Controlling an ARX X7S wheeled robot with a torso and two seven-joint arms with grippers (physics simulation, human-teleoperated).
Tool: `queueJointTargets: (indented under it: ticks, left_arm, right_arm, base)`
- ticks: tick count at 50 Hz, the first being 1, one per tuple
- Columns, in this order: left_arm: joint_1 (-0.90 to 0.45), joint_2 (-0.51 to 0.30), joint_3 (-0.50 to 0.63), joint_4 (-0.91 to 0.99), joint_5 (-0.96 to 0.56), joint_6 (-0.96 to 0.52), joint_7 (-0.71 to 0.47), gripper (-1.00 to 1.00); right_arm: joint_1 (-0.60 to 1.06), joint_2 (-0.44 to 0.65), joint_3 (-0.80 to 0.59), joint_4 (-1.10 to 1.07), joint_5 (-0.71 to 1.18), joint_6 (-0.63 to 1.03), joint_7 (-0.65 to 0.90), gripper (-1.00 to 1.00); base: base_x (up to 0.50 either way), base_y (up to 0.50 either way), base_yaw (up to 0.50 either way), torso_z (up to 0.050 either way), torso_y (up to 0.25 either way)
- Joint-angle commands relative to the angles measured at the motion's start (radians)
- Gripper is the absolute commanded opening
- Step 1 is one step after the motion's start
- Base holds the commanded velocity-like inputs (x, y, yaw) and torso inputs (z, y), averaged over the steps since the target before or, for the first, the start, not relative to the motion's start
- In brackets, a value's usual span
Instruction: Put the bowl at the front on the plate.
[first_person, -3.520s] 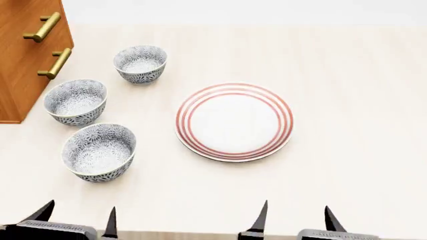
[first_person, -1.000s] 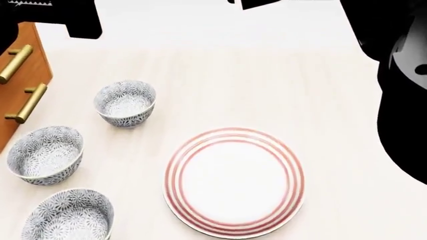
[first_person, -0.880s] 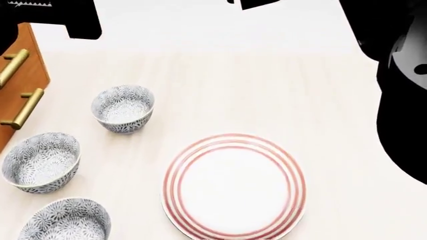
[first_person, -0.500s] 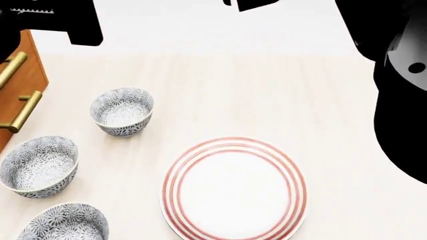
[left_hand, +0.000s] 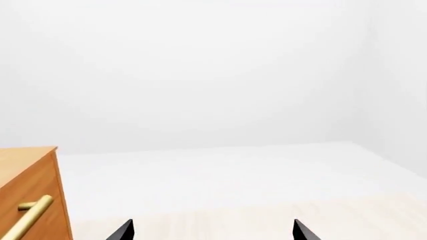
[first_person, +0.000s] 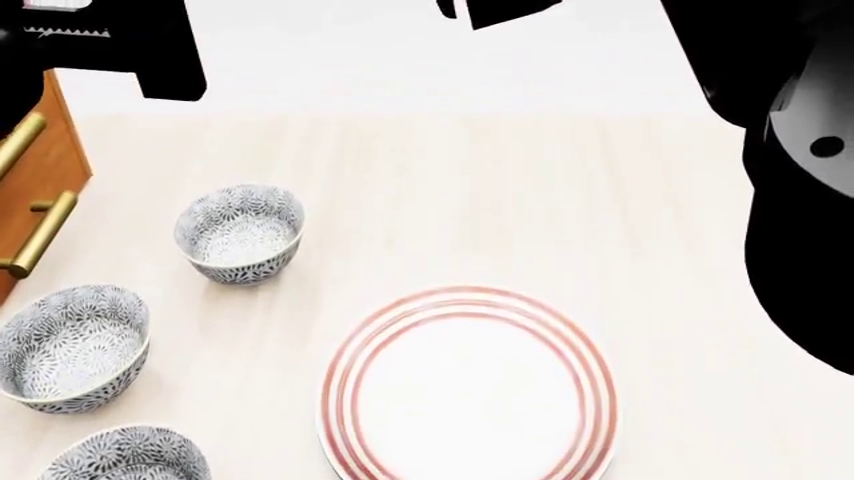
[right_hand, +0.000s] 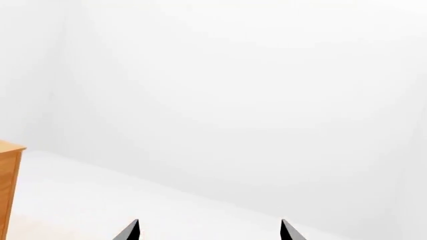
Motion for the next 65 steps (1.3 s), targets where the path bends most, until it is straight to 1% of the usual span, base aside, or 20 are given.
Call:
queueJointTargets:
  ticks: [1, 6, 18, 23, 24, 25, 28, 33, 37, 46, 49, 60, 65]
  left_arm:
    - [0.005, -0.009, 0.013, -0.002, -0.009, 0.014, -0.004, 1.0]
    - [0.009, -0.012, 0.02, -0.002, -0.01, 0.021, -0.004, 1.0]
    - [0.024, -0.021, 0.031, -0.007, -0.015, 0.036, -0.007, 1.0]
    - [0.038, -0.007, -0.007, -0.039, -0.103, -0.007, -0.068, 1.0]
    - [0.044, 0.005, -0.034, -0.063, -0.164, -0.028, -0.112, 1.0]
    - [0.046, 0.005, -0.035, -0.063, -0.18, -0.036, -0.13, 1.0]
    - [0.058, -0.002, -0.021, -0.049, -0.178, -0.033, -0.13, 1.0]
    - [0.069, 0.009, -0.033, -0.098, -0.265, -0.061, -0.202, 1.0]
    - [0.083, 0.001, -0.016, -0.091, -0.261, -0.06, -0.204, 1.0]
    - [0.103, -0.003, 0.0, -0.124, -0.318, -0.067, -0.25, 1.0]
    - [0.109, -0.007, 0.01, -0.127, -0.319, -0.065, -0.249, 1.0]
    - [0.127, -0.015, 0.036, -0.167, -0.413, -0.07, -0.298, 1.0]
    - [0.15, -0.024, 0.057, -0.17, -0.402, -0.067, -0.286, 1.0]
  right_arm:
    - [-0.002, 0.012, -0.009, -0.015, -0.011, -0.012, -0.02, 1.0]
    - [-0.007, 0.012, -0.011, -0.011, -0.004, -0.016, -0.012, 1.0]
    - [-0.009, 0.017, -0.023, -0.009, -0.005, -0.024, -0.016, 1.0]
    - [-0.015, 0.021, -0.021, -0.02, -0.006, -0.033, -0.017, 1.0]
    - [-0.017, 0.023, -0.019, -0.026, -0.007, -0.037, -0.021, 1.0]
    - [-0.018, 0.024, -0.017, -0.028, -0.007, -0.039, -0.022, 1.0]
    - [-0.019, 0.03, -0.013, -0.034, -0.005, -0.044, -0.021, 1.0]
    - [-0.01, 0.029, -0.019, -0.031, -0.003, -0.043, -0.021, 1.0]
    - [-0.011, 0.031, -0.022, -0.032, -0.009, -0.048, -0.03, 1.0]
    - [-0.009, 0.035, -0.027, -0.035, -0.006, -0.052, -0.027, 1.0]
    - [-0.011, 0.038, -0.03, -0.038, -0.002, -0.051, -0.024, 1.0]
    - [-0.012, 0.043, -0.037, -0.042, -0.002, -0.056, -0.026, 1.0]
    - [-0.016, 0.046, -0.04, -0.044, -0.007, -0.062, -0.031, 1.0]
  base:
    - [0.25, 0.0, 0.0, 0.0, 0.0]
    - [0.19, 0.0, 0.0, 0.0, 0.0]
    - [0.0, 0.0, 0.0, 0.0, 0.0]
    - [0.0, 0.0, 0.0, 0.0, 0.0]
    - [0.0, 0.0, 0.0, 0.0, 0.0]
    - [0.0, 0.0, 0.0, 0.0, 0.0]
    - [0.0, 0.0, 0.0, 0.0, 0.0]
    - [0.0, 0.0, 0.0, 0.0, 0.0]
    - [0.0, 0.0, 0.0, 0.0, 0.0]
    - [0.0, 0.0, 0.0, 0.0, 0.0]
    - [0.0, 0.0, 0.0, 0.0, 0.0]
    - [0.0, 0.0, 0.0, 0.0, 0.0]
    - [0.0, 0.0, 0.0, 0.0, 0.0]
